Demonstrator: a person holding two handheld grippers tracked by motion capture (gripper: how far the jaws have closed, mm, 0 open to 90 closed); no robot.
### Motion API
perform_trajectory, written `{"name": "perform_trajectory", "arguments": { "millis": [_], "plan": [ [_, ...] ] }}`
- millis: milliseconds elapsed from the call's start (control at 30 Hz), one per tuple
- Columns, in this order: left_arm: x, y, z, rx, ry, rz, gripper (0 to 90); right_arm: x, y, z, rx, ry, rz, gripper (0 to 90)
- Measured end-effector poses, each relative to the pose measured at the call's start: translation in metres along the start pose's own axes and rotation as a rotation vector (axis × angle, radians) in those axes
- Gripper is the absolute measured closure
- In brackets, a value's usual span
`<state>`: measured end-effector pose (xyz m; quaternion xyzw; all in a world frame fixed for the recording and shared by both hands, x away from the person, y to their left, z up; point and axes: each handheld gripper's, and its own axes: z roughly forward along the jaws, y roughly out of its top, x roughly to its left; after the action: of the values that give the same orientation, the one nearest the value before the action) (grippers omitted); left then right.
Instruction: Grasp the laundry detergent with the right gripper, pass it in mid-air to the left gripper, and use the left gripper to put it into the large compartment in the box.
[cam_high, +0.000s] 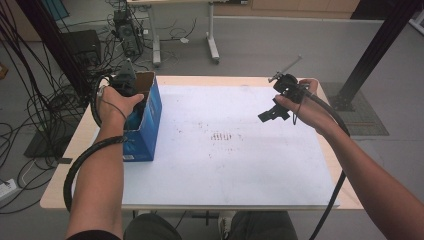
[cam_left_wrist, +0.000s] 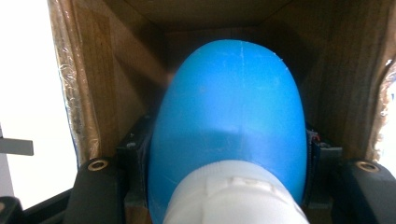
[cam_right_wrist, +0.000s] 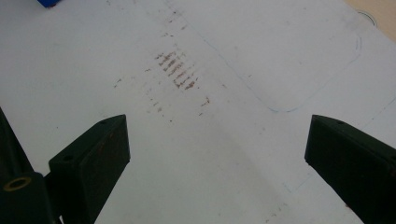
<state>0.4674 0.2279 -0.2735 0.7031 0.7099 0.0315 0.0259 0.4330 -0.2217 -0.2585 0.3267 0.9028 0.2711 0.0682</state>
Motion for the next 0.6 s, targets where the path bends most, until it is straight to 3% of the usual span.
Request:
{"name": "perform_trajectory", "arguments": {
  "millis": [600],
  "plan": [
    [-0.0003,0.0004,0.0001,-0.001,-0.001,0.003,36.0,0.0001,0.0002,-0.0029,-0.002,-0.004,-0.001,6.7]
  ]
}}
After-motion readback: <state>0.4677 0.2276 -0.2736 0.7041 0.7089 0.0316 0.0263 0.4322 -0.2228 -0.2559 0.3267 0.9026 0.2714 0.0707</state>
